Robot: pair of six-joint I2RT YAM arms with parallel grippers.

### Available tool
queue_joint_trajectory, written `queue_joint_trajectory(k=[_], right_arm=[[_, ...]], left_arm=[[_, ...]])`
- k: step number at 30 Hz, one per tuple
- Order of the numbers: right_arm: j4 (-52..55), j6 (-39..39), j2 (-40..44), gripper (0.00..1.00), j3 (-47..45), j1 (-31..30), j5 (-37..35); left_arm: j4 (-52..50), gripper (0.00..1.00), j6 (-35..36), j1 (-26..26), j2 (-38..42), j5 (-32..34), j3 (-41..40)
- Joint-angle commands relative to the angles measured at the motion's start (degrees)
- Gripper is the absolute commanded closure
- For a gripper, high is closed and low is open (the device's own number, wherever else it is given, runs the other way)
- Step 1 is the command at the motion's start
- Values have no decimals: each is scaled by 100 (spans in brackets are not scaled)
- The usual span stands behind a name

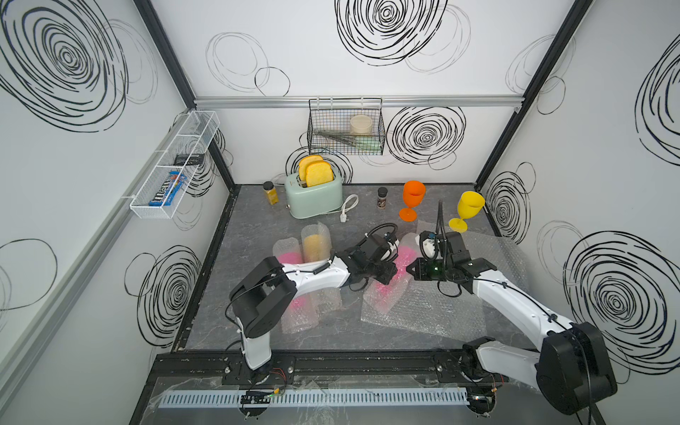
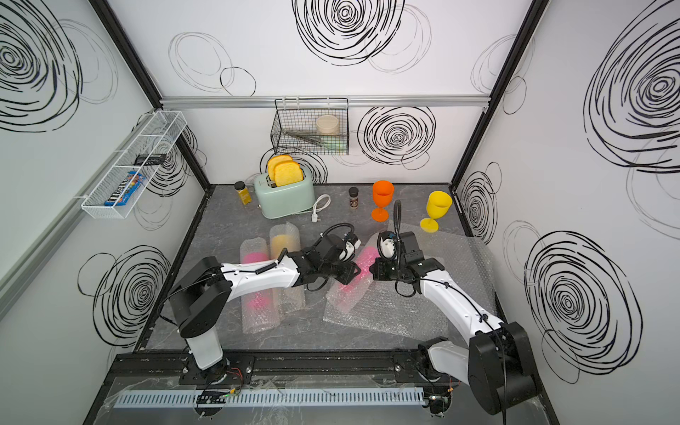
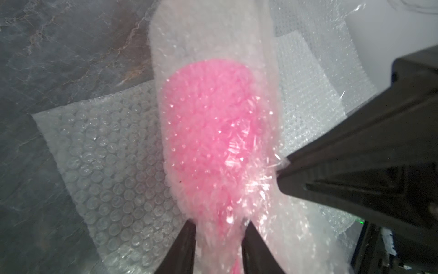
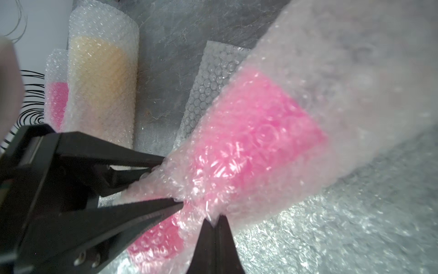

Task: Unpack wine glasses from bubble wrap
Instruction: Unwrap the bubble wrap.

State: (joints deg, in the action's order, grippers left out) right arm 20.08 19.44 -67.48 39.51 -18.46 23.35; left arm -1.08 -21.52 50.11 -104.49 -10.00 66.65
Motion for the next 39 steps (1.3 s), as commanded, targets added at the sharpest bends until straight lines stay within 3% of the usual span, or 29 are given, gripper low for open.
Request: queue_joint_trajectory(k=[1, 9, 23, 39], right_arm=[[-339, 74, 121, 100, -75, -41, 314], [-442, 86, 25, 100, -99, -268, 277], [-570, 133, 260, 100, 83, -272, 687], [-511, 94, 880, 100, -321, 103, 559]], left_arm=[[337, 64, -190, -2, -182, -293, -15], [365, 54, -435, 8, -410, -476, 125], [121, 55, -318, 131, -612, -100, 146], [83, 56, -353, -1, -469, -55, -18]])
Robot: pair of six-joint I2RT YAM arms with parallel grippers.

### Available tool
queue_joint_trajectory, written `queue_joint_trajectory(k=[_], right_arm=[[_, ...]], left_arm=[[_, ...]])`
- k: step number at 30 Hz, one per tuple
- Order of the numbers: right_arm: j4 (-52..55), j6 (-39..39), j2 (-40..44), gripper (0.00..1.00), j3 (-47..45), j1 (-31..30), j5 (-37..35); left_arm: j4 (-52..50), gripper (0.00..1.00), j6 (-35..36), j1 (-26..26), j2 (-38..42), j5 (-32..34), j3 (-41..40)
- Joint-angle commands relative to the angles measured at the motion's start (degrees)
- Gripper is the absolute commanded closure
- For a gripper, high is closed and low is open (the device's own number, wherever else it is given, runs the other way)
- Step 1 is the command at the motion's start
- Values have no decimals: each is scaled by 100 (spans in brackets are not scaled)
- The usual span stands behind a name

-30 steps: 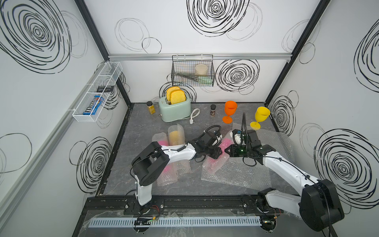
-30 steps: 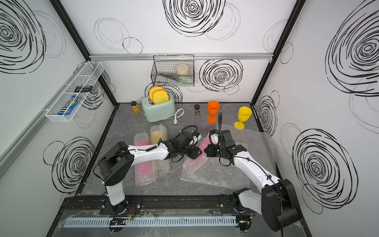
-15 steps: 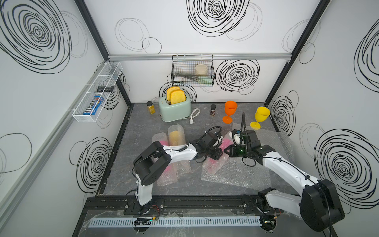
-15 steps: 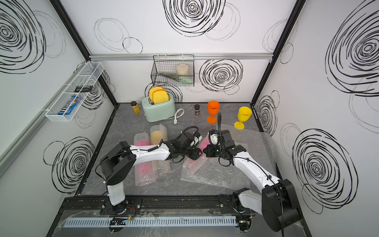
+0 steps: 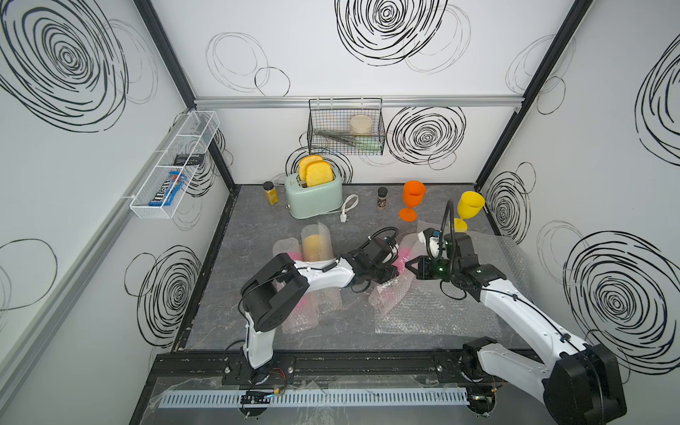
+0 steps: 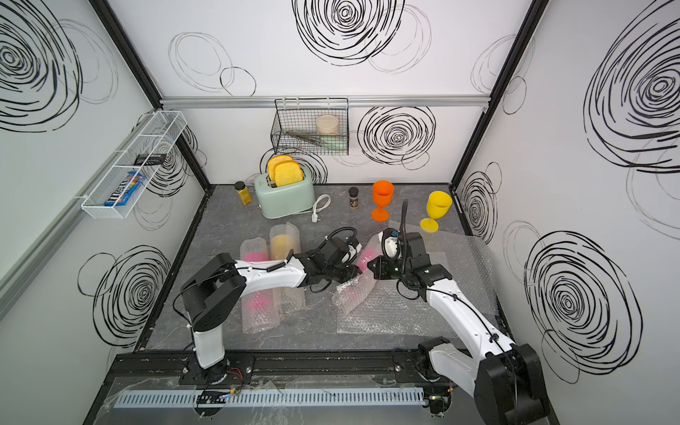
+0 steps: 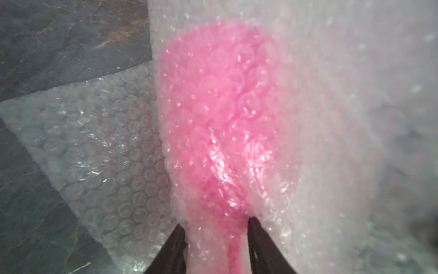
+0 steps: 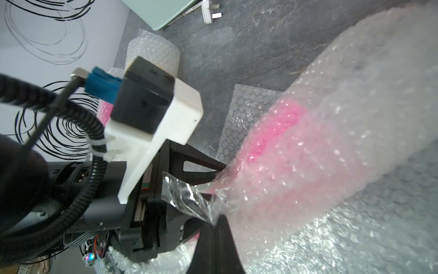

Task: Unpack wine glasses from bubble wrap
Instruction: Unwrap the bubble wrap.

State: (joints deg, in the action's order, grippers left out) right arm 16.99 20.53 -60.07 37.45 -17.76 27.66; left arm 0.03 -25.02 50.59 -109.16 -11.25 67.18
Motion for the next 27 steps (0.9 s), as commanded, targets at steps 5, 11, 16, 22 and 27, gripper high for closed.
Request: queue_joint_trajectory(k=[5, 11, 16, 22, 27], right_arm=[[240, 210, 239, 98, -272, 190, -285], [616, 716, 346, 88, -400, 532, -982], [808, 951, 399, 90, -453, 840, -1035], [690, 866, 515, 99, -470, 948, -732], [324, 481, 770, 100, -234, 943, -541]], left_arm=[[-3, 57, -56, -281, 317, 67, -243], [-10, 57, -74, -571, 613, 56, -454], [-4, 57, -100, -721, 840, -39, -556], [-13, 56, -168, -809, 1100, -325, -538], [58, 56, -277, -814, 1186, -566, -513]])
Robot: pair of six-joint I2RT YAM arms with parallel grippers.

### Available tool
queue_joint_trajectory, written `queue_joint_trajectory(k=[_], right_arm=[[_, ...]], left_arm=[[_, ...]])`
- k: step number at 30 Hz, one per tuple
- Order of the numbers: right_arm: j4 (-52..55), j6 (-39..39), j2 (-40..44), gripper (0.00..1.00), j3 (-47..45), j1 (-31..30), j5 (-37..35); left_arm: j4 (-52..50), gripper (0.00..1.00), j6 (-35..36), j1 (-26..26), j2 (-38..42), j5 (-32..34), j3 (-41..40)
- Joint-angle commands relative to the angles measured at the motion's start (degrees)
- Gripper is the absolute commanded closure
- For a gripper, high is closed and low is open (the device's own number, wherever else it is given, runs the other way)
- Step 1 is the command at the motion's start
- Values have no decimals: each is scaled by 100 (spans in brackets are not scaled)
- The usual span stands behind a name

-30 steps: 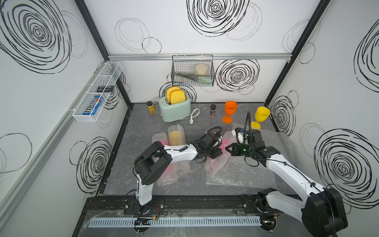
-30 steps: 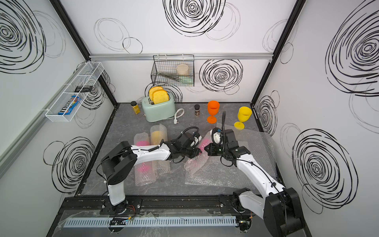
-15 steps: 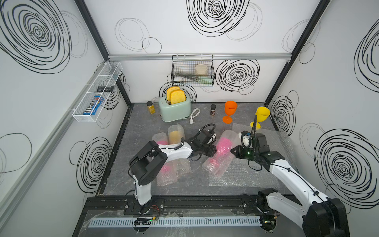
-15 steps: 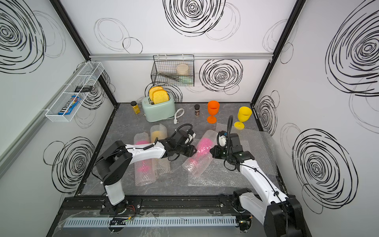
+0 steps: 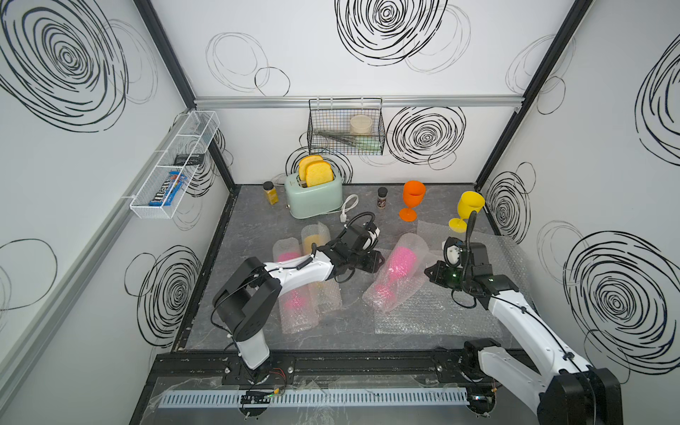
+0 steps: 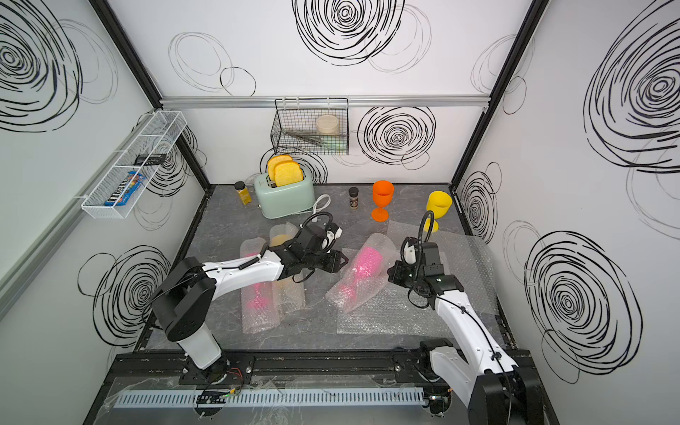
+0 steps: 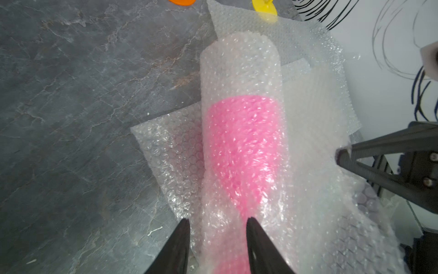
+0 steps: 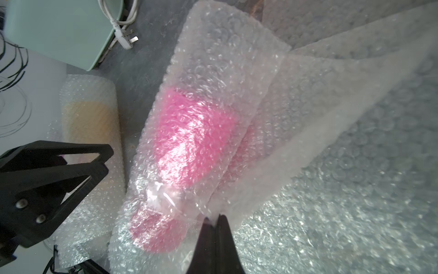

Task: Unpack wine glasses from bubble wrap
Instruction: Unwrap the bubble wrap.

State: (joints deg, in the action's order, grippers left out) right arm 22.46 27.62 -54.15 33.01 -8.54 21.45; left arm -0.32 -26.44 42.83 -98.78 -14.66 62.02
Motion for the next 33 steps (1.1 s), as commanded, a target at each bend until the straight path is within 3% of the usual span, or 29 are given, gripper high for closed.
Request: queue_joint_trajectory(k=[1, 4, 7, 15, 25, 27, 31, 33], right_arm=[[-212, -255, 205, 100, 259, 32, -139], [-29, -272, 238, 100, 460, 124, -816], [160, -318, 178, 100, 642, 423, -981], [265, -319, 9, 100, 840, 1777, -841], [141, -67, 76, 99, 700, 3318, -177], [123, -17, 76, 92, 635, 3412, -210], [70, 97, 73, 66, 446, 3665, -133], [140, 151, 162, 47, 464, 3778, -166]], left_arm=[[101, 56, -148, -38, 153, -231, 3], [100, 56, -161, -38, 158, -249, 22], [83, 56, -165, -47, 158, -257, 54], [50, 56, -156, -47, 105, -283, 143], [-16, 56, -102, -99, 52, -301, 144], [-32, 56, -92, -99, 35, -310, 161], [-87, 56, -55, -121, 44, -336, 179], [-94, 56, -41, -150, 59, -369, 170]])
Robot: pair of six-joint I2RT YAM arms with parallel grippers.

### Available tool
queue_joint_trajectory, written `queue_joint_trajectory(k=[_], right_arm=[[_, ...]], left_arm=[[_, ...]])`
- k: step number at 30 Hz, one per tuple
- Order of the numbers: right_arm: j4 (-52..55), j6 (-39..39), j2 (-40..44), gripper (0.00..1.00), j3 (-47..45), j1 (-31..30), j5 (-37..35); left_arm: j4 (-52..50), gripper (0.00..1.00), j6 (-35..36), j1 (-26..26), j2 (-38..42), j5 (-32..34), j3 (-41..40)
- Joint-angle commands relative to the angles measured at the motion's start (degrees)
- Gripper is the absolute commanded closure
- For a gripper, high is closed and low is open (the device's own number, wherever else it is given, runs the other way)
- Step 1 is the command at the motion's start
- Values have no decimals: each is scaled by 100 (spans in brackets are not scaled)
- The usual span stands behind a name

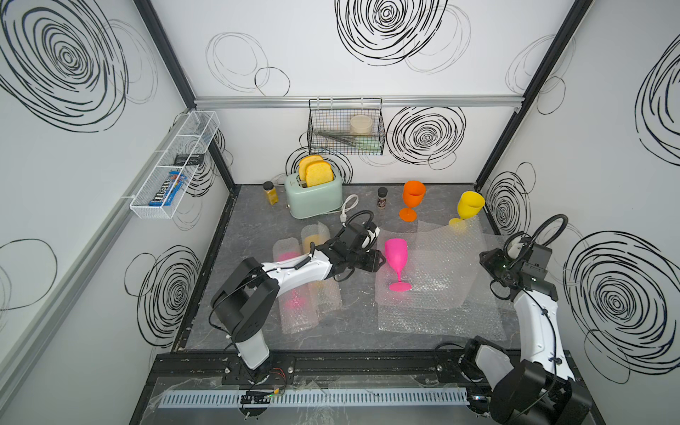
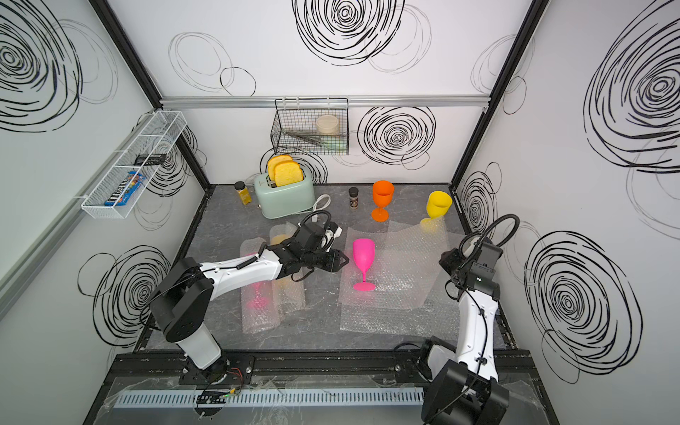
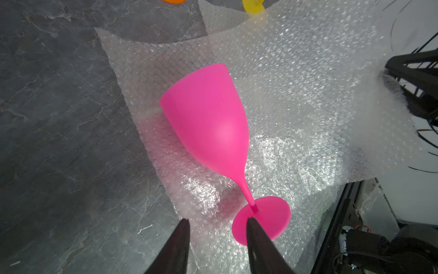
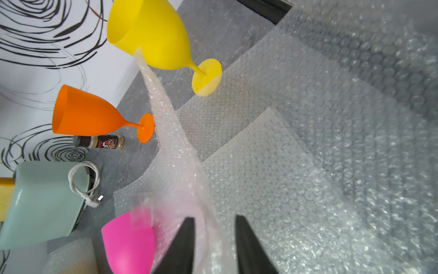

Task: Unpack wine glasses from bubble wrap
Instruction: Unwrap the bubble wrap.

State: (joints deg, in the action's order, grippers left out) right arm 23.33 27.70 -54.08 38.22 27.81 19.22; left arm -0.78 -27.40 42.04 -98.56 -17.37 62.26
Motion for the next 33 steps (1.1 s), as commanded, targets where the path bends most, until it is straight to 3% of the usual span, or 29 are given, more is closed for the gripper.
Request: queue_joint_trajectory(k=[1, 5, 10, 14, 20, 24, 27, 33], right_arm=[[75, 155, 215, 41, -26, 170, 24], [339, 156, 263, 35, 312, 198, 29], [215, -128, 278, 36, 529, 34, 694], [172, -361, 83, 36, 651, -1035, 441], [-430, -297, -847, 35, 640, -2767, 386], [-701, -871, -1639, 34, 986, -3653, 374], [-690, -1363, -2174, 33, 1307, -4007, 304], [-587, -2061, -3018, 35, 2017, -4028, 373]], left_arm=[[-44, 56, 55, -82, 39, -116, 138], [3, 55, 26, -111, 31, -261, 146], [42, 51, -39, -109, -27, -429, 208], [84, 51, -119, -93, -53, -548, 199], [204, 48, -337, 149, -106, -750, 118], [400, 47, -433, 399, -219, -816, -4], [605, 47, -358, 514, -255, -876, -158], [531, 48, -235, 631, 37, -903, -488]])
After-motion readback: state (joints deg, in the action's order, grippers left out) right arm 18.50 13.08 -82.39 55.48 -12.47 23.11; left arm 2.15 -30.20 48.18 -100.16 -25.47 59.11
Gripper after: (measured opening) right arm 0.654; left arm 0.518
